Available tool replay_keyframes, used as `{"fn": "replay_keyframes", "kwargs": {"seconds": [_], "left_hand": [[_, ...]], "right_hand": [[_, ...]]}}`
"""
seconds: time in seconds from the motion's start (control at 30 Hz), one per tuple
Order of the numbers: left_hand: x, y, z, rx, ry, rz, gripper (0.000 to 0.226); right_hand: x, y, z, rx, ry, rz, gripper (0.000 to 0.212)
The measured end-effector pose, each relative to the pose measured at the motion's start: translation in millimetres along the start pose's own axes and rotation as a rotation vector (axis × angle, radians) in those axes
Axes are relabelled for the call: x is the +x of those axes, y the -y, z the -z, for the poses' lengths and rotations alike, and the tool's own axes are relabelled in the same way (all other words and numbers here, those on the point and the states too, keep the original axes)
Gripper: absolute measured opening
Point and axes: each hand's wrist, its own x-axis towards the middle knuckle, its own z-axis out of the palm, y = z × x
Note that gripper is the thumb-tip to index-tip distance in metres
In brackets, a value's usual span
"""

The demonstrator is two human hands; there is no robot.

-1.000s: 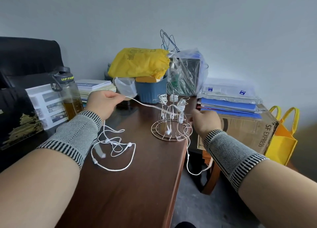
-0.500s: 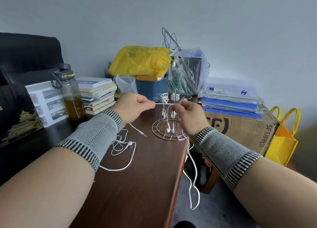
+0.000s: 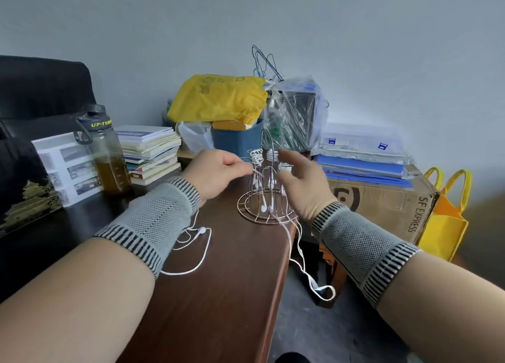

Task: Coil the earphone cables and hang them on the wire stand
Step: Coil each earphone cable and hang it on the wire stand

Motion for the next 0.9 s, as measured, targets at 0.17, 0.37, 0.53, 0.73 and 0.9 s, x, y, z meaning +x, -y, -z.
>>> {"fn": "replay_keyframes", "kwargs": {"seconds": [0.17,0.37,0.53,0.73,0.9], "left_hand": [[4.7,-10.9,-24.5,-0.009,0.043,-0.087,0.024],[18.9,12.9,-35.8,0.022,-0.097,0.07,0.016],[32.3,32.9,-54.4,0.117,-0.096,0.221,0.041],[49.9,34.9,-66.3,0.125,-0.053,0.204,0.049],[58.8,42.1,-68.2,0.153,-0.099,0.205,0.038]], "right_hand": [[-1.2,9.2,-2.5,0.205,0.073,-0.037,0.023],[-1.1,-17.0,24.1,0.464,-0.156,-0.283,0.04],[9.1,-36.4,27.8,0.254,-0.163,-0.386,0.039],[21.5,-55.8,20.8,-0.199,0.016,-0.438,0.016],[35.5,-68.0,8.7,-0.412,0.188,-0.419,0.033]]}}
